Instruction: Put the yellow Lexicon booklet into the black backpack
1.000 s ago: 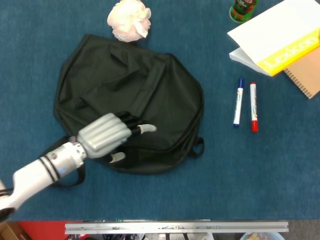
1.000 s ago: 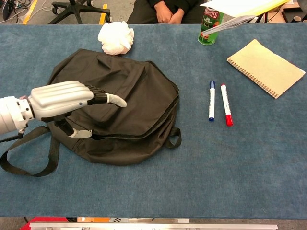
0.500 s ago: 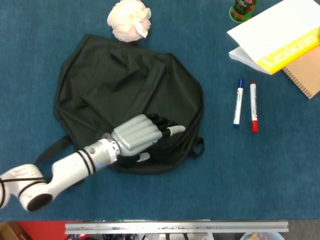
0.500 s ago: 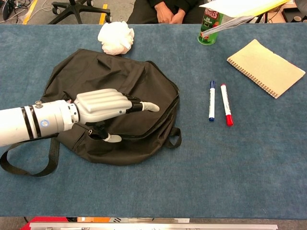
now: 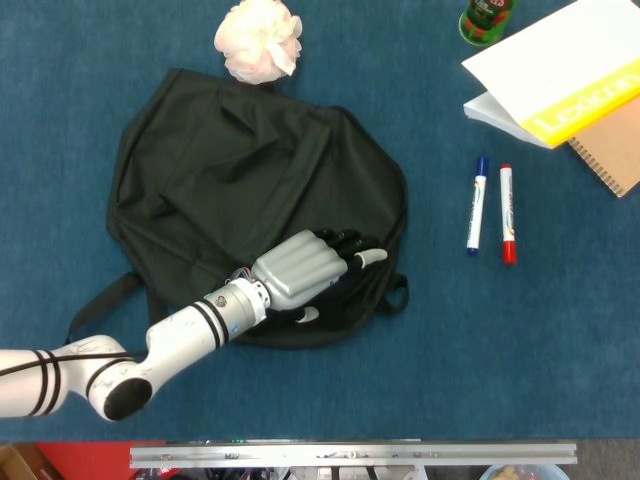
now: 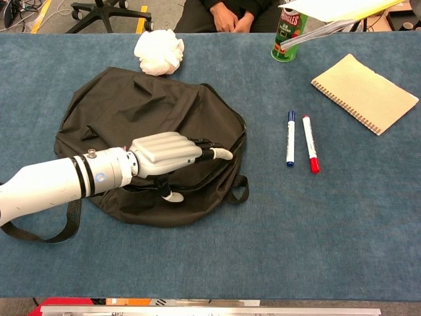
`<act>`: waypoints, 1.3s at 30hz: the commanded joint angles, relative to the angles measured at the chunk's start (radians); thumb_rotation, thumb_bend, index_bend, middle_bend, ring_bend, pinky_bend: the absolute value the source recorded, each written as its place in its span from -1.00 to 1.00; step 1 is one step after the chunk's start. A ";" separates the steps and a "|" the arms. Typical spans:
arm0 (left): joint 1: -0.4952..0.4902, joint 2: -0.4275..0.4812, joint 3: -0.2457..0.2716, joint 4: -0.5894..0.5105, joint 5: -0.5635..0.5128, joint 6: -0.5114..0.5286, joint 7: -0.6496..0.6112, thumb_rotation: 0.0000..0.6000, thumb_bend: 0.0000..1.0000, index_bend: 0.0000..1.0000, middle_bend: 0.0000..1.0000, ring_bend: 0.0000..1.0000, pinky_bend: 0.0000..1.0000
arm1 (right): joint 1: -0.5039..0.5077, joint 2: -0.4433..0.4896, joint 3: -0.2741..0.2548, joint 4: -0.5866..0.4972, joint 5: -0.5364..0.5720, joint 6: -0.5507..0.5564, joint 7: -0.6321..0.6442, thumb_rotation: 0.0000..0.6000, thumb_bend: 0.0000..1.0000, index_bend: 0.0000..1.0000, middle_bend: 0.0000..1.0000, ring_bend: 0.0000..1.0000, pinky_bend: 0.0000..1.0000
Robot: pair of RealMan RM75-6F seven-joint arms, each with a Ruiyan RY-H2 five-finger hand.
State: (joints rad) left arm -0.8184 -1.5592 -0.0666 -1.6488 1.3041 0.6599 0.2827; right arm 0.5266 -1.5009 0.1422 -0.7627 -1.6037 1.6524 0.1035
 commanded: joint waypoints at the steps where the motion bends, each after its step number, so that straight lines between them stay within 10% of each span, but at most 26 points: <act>1: -0.005 -0.025 0.002 0.017 -0.038 0.018 0.025 1.00 -0.63 -1.00 -0.99 -0.94 -0.64 | -0.002 0.001 0.001 -0.002 0.001 0.002 0.002 1.00 -0.24 0.79 0.47 0.20 0.41; 20: 0.029 -0.096 0.000 0.093 -0.081 0.108 -0.062 1.00 -0.62 -0.67 -0.62 -0.52 -0.44 | -0.020 0.027 0.007 -0.057 -0.005 0.019 -0.013 1.00 -0.24 0.81 0.48 0.21 0.41; 29: 0.022 -0.108 0.023 0.085 -0.040 0.107 -0.069 1.00 -0.62 -0.77 -0.72 -0.65 -0.44 | -0.028 0.036 0.010 -0.075 -0.004 0.021 -0.017 1.00 -0.24 0.81 0.48 0.21 0.41; 39: 0.050 -0.199 -0.004 0.144 -0.030 0.205 -0.077 1.00 -0.47 -0.26 -0.27 -0.21 -0.06 | -0.038 0.043 0.018 -0.077 0.001 0.028 -0.008 1.00 -0.24 0.82 0.48 0.22 0.41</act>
State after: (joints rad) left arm -0.7748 -1.7478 -0.0638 -1.5140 1.2706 0.8527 0.2127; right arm 0.4887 -1.4584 0.1596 -0.8394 -1.6033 1.6800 0.0958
